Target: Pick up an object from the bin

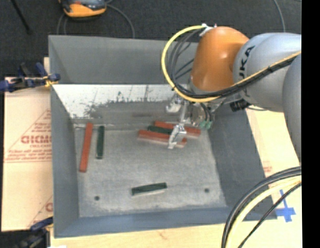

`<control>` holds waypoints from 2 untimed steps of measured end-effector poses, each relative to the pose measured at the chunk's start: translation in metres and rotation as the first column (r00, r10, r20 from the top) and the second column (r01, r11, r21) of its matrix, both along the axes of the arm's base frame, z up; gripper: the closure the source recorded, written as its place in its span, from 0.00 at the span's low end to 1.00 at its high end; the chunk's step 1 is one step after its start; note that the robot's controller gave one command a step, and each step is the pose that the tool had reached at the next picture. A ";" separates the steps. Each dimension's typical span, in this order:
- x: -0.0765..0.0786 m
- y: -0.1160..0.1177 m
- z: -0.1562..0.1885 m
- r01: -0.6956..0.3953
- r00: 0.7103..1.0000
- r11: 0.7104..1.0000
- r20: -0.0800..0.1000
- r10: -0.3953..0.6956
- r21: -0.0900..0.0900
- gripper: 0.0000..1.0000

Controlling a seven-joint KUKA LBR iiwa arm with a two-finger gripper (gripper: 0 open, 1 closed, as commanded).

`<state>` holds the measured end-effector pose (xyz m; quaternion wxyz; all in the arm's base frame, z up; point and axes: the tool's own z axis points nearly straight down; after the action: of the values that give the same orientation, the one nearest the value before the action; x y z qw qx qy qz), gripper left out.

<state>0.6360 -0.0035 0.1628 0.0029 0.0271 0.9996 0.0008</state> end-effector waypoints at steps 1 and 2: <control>-0.003 0.002 -0.030 0.146 0.989 0.989 0.001 -0.146 0.000 0.00; 0.010 -0.007 -0.082 0.178 0.984 0.984 0.019 -0.178 0.006 0.00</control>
Offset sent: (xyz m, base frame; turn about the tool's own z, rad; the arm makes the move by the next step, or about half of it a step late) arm 0.0018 -0.0076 -0.0928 0.1797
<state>0.6460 -0.0109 0.0807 0.0125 0.1164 0.9931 0.0027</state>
